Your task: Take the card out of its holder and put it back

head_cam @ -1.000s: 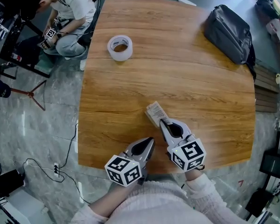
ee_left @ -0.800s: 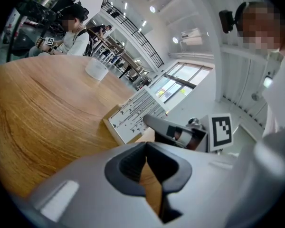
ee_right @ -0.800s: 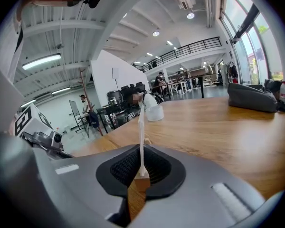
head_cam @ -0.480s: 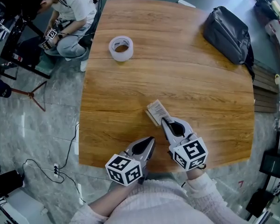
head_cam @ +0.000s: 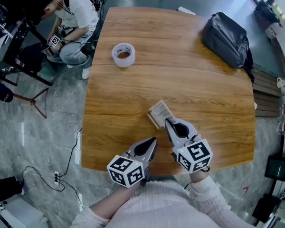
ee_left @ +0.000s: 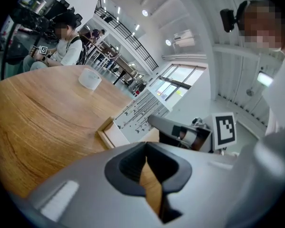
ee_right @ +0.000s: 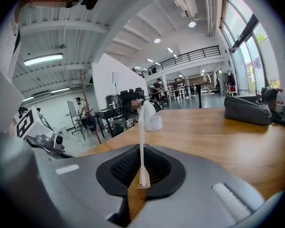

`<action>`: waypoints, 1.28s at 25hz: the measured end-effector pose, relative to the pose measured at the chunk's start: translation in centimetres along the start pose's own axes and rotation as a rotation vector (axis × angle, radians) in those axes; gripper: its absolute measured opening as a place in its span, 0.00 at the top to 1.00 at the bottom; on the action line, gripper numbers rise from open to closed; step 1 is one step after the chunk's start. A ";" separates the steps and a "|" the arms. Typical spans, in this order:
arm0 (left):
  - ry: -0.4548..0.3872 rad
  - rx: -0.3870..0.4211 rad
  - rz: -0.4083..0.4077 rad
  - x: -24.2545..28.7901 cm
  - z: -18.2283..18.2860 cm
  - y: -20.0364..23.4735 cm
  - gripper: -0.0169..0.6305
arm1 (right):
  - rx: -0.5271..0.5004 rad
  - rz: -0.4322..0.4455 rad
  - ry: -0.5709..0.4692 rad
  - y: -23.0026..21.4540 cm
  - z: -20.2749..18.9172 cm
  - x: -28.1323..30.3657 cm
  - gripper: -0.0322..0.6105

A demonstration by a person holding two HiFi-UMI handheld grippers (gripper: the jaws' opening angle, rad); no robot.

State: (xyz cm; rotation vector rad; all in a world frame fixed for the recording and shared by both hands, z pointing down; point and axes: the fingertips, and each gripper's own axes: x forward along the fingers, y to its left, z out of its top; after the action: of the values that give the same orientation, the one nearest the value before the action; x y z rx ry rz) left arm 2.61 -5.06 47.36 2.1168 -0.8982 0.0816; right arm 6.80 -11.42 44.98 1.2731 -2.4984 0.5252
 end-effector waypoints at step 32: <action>-0.080 0.074 -0.028 -1.5 3.8 -1.3 0.96 | 0.007 0.001 -0.112 1.2 4.7 -4.1 0.94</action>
State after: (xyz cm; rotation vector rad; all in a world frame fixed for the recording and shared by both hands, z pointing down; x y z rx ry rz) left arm 1.41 -6.32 43.47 2.2135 -0.9253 0.0161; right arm 7.69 -9.93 38.84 1.3389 -2.5900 0.4754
